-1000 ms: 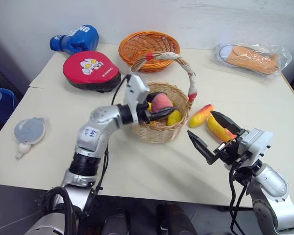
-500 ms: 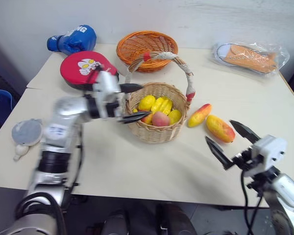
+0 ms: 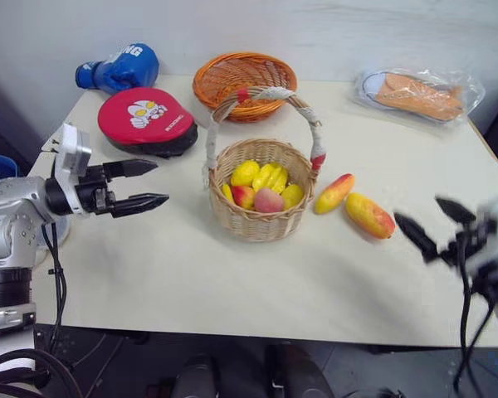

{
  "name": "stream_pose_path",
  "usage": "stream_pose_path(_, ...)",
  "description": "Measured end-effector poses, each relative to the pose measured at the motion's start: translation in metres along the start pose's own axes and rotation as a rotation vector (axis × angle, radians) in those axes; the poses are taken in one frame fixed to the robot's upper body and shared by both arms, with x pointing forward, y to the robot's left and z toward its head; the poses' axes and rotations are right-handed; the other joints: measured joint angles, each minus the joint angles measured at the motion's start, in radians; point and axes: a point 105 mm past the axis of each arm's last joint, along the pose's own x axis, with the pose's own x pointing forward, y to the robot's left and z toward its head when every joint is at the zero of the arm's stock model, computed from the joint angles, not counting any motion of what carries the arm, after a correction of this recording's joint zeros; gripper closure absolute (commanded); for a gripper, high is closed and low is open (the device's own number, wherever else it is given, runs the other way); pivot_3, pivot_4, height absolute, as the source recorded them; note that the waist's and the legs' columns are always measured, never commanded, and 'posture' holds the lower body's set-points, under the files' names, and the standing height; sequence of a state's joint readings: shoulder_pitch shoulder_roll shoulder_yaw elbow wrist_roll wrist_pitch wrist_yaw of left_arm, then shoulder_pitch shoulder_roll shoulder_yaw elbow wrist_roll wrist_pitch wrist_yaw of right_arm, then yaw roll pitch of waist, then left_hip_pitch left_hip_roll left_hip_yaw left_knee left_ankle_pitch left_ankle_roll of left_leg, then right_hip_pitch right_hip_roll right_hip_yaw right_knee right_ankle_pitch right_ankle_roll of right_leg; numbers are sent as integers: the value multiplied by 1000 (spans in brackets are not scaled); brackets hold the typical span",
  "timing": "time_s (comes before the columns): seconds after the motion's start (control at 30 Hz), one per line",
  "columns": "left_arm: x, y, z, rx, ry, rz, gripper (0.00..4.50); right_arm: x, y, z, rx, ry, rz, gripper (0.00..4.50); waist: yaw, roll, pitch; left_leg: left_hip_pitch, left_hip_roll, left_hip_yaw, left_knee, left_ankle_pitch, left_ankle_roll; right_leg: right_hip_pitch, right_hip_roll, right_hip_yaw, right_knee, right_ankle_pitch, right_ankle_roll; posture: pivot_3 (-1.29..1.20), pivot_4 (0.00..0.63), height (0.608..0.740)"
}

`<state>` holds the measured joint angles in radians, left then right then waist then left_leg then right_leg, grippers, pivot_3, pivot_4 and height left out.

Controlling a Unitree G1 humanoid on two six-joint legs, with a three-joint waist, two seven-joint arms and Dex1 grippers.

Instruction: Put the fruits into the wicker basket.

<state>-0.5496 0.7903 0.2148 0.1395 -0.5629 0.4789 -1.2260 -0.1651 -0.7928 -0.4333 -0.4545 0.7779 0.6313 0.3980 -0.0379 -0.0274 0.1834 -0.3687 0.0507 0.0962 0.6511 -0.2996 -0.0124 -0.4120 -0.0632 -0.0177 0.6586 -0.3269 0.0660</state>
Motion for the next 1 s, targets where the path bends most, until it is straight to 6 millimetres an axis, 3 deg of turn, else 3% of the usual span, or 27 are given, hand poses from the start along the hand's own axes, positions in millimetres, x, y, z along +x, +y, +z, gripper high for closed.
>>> stream_pose_path(0.1,11,-3,-3,22,-9,-21,26,37,-9,3,38,100,-40,0,9,-2,0,-3,2,0,1,1,-1,-2,2,-1,-1,-1,-2,0,150,740)
stream_pose_path(0.2,24,-7,-1,63,-14,-58,26,82,-33,-21,152,321,-179,0,8,-1,0,-4,-1,2,1,1,0,-3,-1,0,-1,-1,-1,0,150,740)
stream_pose_path(0.37,30,-10,1,97,-12,-67,26,115,-37,-48,234,476,-262,0,8,0,0,-18,-1,3,2,3,-3,-15,-1,0,3,0,1,0,150,740)
stream_pose_path(0.57,28,-12,-5,89,-7,-42,26,127,-40,-78,264,594,-330,0,2,0,0,-34,0,4,11,1,0,-28,-1,0,3,2,4,0,150,740)
stream_pose_path(0.83,28,-10,-1,111,-16,-6,26,134,1,-88,471,711,-201,0,2,0,0,-36,-1,4,15,4,1,-31,-1,2,5,5,5,0,150,740)
stream_pose_path(1.0,30,-14,-2,117,-19,-2,26,135,8,-85,512,721,-173,0,-3,0,0,-36,0,4,14,4,0,-31,-1,2,8,5,5,0,150,740)
